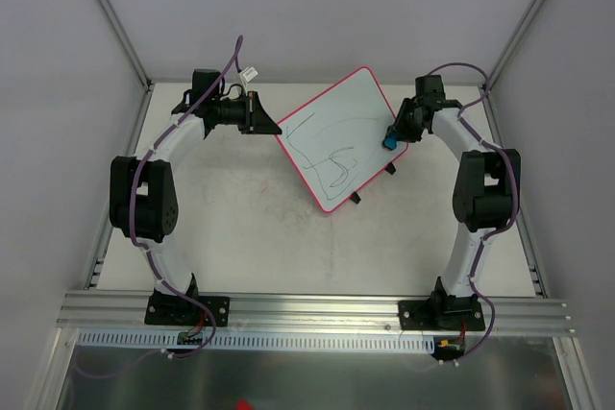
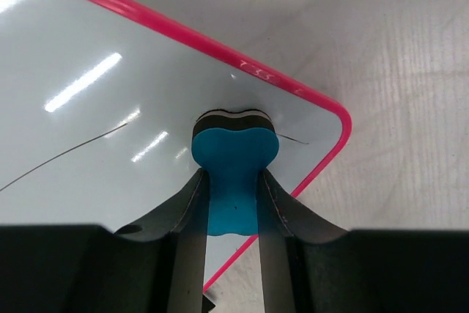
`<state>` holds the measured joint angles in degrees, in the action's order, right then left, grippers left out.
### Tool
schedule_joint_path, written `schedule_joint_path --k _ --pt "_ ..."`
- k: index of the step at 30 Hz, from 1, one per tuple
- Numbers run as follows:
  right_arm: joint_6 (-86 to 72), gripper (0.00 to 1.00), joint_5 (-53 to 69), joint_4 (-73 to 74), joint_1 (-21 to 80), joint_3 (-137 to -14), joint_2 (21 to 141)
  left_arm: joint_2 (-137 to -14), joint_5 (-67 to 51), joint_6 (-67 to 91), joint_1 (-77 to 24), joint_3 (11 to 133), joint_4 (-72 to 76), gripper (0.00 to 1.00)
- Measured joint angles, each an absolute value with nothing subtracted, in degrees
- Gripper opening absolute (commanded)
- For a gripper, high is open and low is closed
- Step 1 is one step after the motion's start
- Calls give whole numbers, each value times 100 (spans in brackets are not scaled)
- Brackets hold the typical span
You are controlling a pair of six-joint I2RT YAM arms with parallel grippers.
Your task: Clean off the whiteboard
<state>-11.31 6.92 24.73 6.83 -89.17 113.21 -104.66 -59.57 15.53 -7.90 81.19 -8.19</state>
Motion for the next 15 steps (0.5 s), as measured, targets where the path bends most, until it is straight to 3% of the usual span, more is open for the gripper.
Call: schedule_joint_path --k 15 --pt "-1527 0 847 1992 602 -8407 11128 -10468 -5957 1542 -790 8123 -871 0"
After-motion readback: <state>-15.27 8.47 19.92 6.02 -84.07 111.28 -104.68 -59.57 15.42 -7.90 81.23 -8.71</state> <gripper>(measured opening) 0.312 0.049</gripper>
